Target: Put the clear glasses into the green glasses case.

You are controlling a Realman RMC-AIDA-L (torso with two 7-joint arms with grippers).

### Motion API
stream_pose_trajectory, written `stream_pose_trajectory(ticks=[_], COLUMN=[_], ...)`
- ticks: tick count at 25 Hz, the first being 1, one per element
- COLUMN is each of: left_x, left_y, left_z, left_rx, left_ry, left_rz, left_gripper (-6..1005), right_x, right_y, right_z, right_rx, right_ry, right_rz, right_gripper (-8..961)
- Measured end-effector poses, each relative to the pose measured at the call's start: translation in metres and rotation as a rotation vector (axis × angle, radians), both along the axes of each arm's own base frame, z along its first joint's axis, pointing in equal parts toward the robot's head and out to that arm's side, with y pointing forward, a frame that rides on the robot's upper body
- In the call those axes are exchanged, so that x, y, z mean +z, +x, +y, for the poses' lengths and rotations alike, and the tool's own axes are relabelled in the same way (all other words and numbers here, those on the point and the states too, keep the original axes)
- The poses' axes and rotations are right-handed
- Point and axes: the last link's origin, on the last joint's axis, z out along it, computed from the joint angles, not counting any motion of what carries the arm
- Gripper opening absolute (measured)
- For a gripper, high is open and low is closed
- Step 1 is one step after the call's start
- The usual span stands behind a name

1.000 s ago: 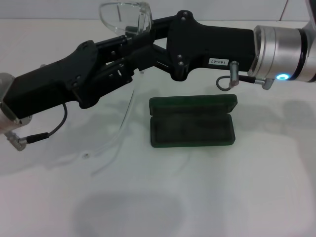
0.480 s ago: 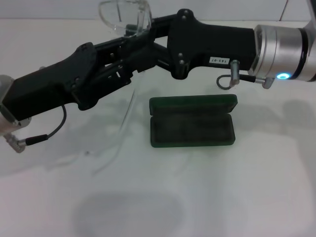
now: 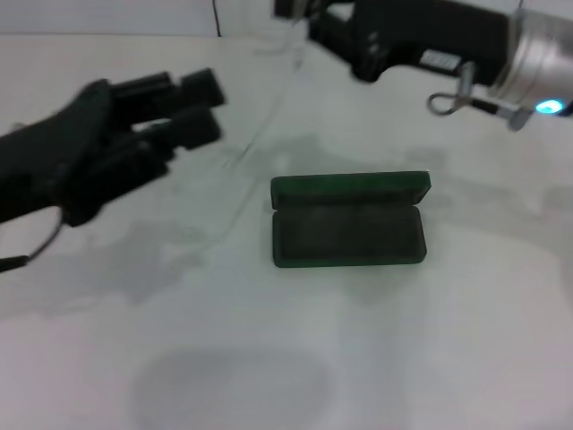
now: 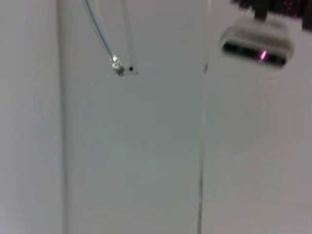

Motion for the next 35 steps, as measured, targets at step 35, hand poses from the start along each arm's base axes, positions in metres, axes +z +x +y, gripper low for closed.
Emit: stream_pose_trajectory(ticks=[35], left_x=[-0.032], left_y=[0.034], left_z=[0.017], left_rx=[-0.247], left_ry=[0.156], left_rz=[0.032], left_gripper=[157], right_x=[0.018], right_y=[0.005], right_z=[-0.022], right_rx=[0.060], right_ry=[-0.130], right_rz=[0.400], right_gripper=[108])
